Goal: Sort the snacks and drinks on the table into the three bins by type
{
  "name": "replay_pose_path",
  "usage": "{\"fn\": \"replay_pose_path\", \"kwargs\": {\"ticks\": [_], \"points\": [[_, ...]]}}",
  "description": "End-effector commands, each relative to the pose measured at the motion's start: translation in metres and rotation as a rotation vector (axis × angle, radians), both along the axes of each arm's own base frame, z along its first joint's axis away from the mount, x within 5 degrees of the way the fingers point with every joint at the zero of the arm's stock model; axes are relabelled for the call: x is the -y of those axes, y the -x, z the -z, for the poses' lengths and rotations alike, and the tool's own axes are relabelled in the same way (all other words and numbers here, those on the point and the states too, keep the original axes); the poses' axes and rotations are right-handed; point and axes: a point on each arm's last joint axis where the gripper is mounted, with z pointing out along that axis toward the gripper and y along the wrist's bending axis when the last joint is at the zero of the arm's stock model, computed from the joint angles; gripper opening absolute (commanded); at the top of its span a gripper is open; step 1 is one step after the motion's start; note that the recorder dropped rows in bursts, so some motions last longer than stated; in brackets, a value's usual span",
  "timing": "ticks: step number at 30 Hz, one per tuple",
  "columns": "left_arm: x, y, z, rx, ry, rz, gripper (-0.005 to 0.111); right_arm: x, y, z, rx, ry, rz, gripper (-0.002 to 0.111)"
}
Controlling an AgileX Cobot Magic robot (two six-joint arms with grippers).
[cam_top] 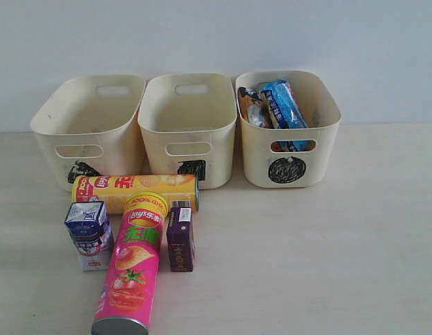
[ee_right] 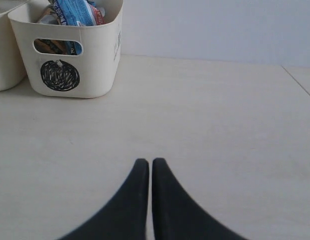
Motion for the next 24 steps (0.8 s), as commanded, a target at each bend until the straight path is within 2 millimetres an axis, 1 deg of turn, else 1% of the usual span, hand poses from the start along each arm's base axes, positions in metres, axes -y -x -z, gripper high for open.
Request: {"fn": "replay_pose_path", "kwargs": {"ticks": [1, 2, 3, 4, 7, 8, 14, 16, 17, 19, 20, 22, 24], "points": [[0.000, 0.000, 0.001, 0.000, 0.005, 0.005, 0.004, 0.000, 0.000, 0.001, 0.005, 0.012, 0.001, 0.000], [0.000, 0.000, 0.001, 0.000, 0.005, 0.005, 0.004, 0.000, 0.000, 0.001, 0.005, 0.012, 0.001, 0.000], [0.000, 0.000, -0.001, 0.023, -0.061, 0.009, 0.004, 0.000, 0.000, 0.001, 0.005, 0.012, 0.001, 0.000], [0.000, -0.001, -0.004, 0.049, -0.061, 0.010, 0.004, 0.000, 0.000, 0.001, 0.005, 0.012, 0.001, 0.000], [0.002, -0.002, -0.014, 0.162, 0.122, 0.010, 0.004, 0.000, 0.000, 0.001, 0.005, 0.012, 0.001, 0.000], [0.002, -0.002, -0.016, 0.193, 0.119, 0.010, 0.004, 0.000, 0.000, 0.001, 0.005, 0.012, 0.001, 0.000], [0.001, -0.001, -0.032, 0.362, 0.225, 0.005, 0.004, 0.000, 0.000, 0.001, 0.005, 0.012, 0.001, 0.000], [0.000, 0.002, -0.042, 0.481, 0.364, 0.015, 0.004, 0.000, 0.000, 0.001, 0.005, 0.012, 0.001, 0.000], [0.000, 0.005, -0.053, 0.603, 0.475, 0.043, 0.004, 0.000, 0.000, 0.001, 0.005, 0.012, 0.001, 0.000], [0.001, 0.011, -0.065, 0.748, 0.434, 0.083, 0.004, 0.000, 0.000, 0.001, 0.005, 0.012, 0.001, 0.000], [0.001, 0.013, -0.068, 0.767, 0.434, 0.087, 0.004, 0.000, 0.000, 0.001, 0.005, 0.012, 0.001, 0.000], [0.001, 0.016, -0.082, 0.806, 0.435, 0.096, 0.004, 0.000, 0.000, 0.001, 0.005, 0.012, 0.001, 0.000], [0.001, 0.014, -0.098, 0.809, 0.435, 0.096, 0.004, 0.000, 0.000, 0.001, 0.005, 0.012, 0.001, 0.000]]}}
